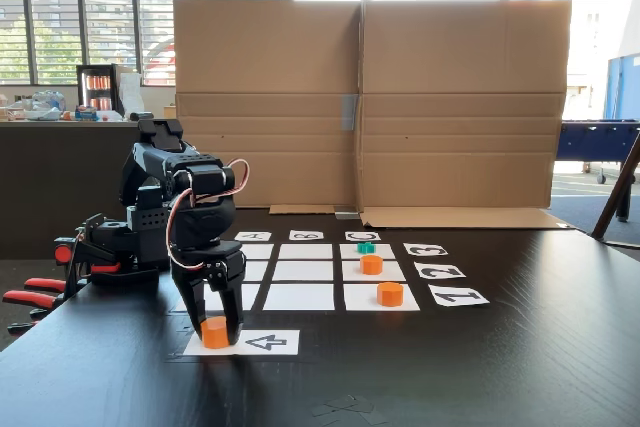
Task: Pick up the round, orange token and place it in the grid on square B2.
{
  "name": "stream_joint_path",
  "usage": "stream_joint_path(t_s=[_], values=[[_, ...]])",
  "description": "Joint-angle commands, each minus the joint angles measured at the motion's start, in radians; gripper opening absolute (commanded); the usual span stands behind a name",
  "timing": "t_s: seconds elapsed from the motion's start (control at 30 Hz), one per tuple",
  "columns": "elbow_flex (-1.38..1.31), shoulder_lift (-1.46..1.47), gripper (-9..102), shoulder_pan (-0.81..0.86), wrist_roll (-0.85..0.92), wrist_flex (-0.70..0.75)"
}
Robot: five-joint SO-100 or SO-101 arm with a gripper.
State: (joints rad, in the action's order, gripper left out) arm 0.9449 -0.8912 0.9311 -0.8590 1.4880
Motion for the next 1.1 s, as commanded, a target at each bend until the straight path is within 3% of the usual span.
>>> stream_joint_path(t_s=[0.0, 0.77, 1.07], values=[[-0.021, -0.110, -1, 0.017, -0.006, 0.002], [-0.058, -0.535, -1, 0.075, -0.028, 0.043], [-0.031, -0.600, -1, 0.017, -0.017, 0.049]])
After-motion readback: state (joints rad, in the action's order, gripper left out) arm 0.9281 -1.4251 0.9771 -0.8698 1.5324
